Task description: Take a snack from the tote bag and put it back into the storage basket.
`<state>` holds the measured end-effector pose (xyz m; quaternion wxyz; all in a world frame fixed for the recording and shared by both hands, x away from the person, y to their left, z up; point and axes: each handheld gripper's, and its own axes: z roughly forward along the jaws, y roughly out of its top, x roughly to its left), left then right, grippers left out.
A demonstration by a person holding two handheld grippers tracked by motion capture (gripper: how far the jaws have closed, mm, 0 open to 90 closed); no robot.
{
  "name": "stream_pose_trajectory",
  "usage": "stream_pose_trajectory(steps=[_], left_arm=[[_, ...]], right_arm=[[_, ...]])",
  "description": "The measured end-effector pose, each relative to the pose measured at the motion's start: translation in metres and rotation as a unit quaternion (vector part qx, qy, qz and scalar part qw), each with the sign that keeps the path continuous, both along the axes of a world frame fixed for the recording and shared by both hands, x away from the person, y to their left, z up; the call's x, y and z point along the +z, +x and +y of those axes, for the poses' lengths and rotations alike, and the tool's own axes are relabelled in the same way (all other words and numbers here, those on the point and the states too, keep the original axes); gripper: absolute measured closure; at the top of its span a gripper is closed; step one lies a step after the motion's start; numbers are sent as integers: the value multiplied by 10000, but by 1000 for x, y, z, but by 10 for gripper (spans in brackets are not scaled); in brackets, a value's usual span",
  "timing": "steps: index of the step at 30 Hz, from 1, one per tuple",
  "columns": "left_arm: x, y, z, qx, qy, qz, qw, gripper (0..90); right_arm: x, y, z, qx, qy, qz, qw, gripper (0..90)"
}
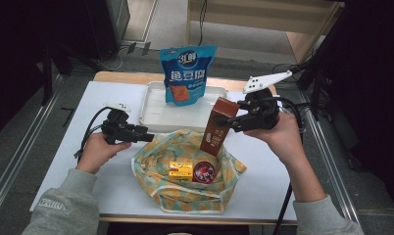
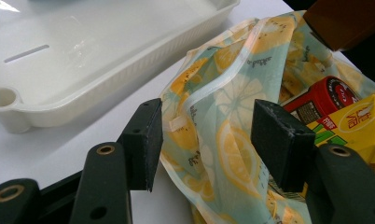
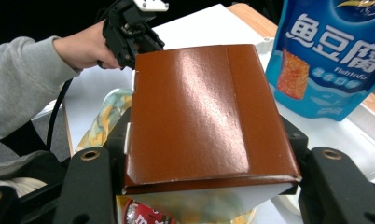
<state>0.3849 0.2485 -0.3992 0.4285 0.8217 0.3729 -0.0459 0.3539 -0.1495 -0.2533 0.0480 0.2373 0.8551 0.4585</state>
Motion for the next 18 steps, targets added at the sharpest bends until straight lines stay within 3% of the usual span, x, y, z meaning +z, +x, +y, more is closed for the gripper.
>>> stream_pose_trajectory(steps=[18], left_arm=[[0,1,1,-20,15,1,10000,442]], right_arm=[[20,23,-12,-323,8,-105,9994,432]])
